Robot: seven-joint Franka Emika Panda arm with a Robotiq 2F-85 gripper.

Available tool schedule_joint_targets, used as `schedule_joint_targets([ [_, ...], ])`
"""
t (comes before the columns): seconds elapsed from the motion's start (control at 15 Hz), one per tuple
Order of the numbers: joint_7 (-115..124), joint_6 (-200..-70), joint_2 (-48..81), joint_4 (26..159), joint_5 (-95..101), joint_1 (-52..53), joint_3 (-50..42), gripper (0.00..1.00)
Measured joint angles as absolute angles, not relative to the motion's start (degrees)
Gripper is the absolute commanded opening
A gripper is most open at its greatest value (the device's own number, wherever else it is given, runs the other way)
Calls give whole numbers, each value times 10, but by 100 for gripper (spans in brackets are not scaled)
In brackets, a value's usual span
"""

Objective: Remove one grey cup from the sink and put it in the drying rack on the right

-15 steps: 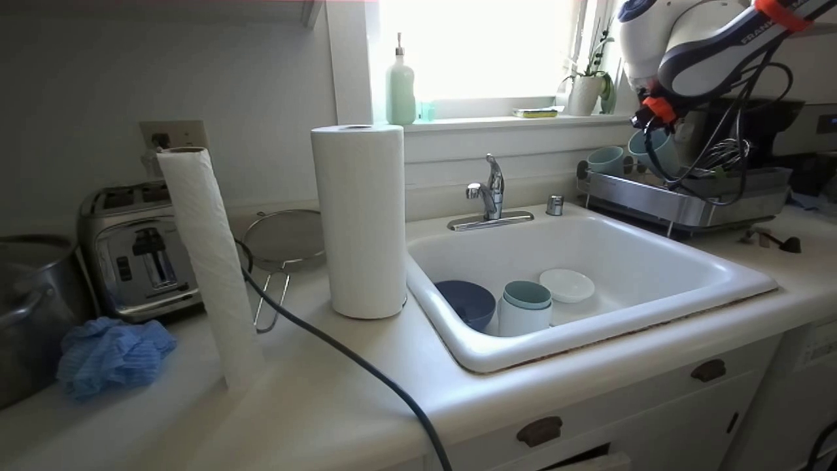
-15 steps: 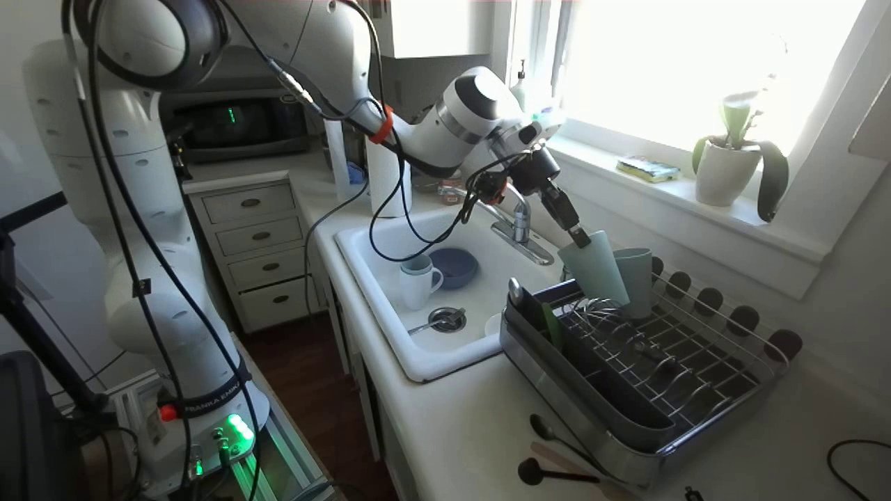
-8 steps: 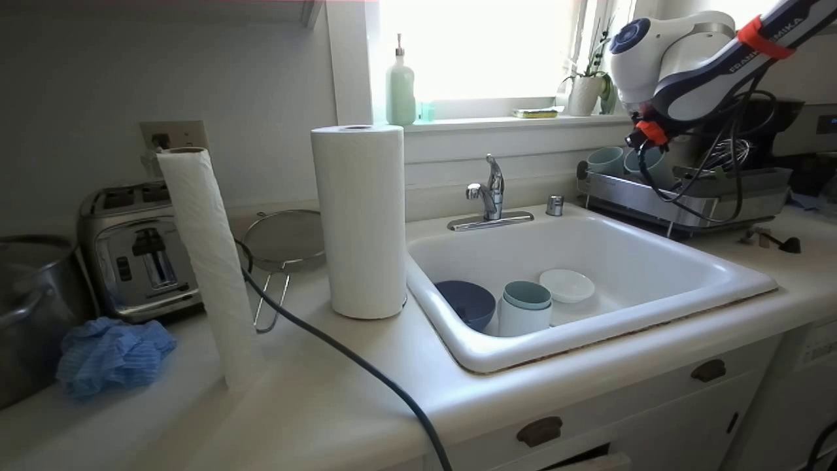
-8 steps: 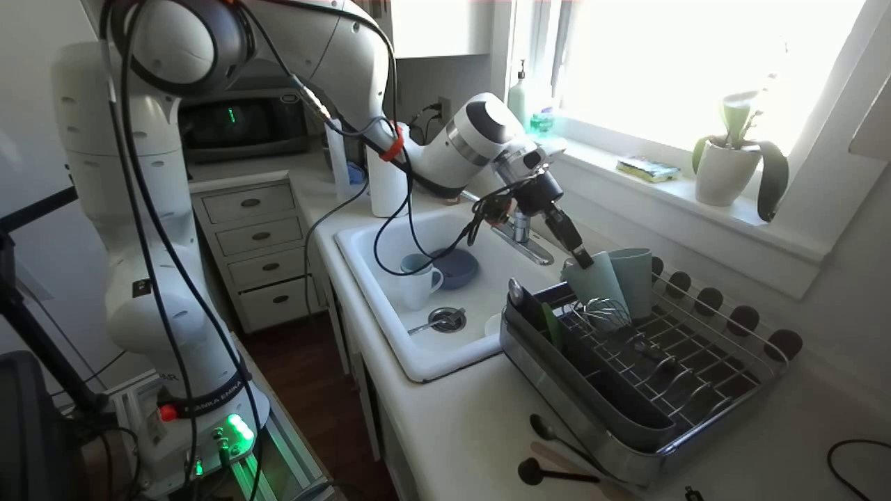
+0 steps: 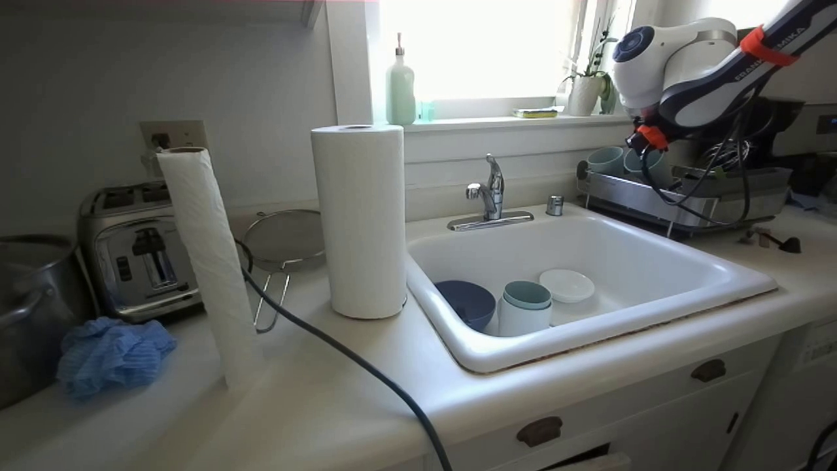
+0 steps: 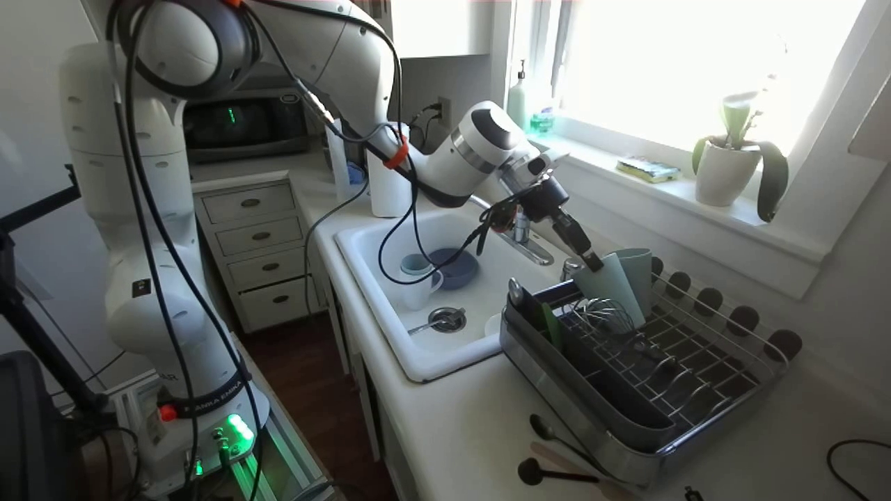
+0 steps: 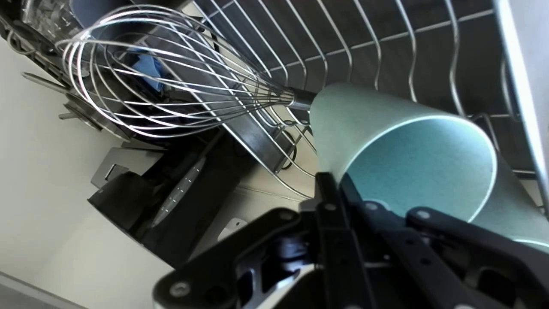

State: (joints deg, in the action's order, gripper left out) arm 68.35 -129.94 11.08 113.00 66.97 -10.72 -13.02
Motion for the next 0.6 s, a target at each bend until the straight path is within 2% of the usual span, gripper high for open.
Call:
schedule_joint_targets([
  [0.4, 700, -1300, 131, 1122, 698, -108, -131, 1],
  [0.47, 702, -1300, 134, 1121, 702, -108, -131, 20],
  [0.53, 705, -1300, 136, 1120, 705, -108, -131, 29],
  [0.6, 706, -1300, 138, 1118, 706, -108, -131, 34],
])
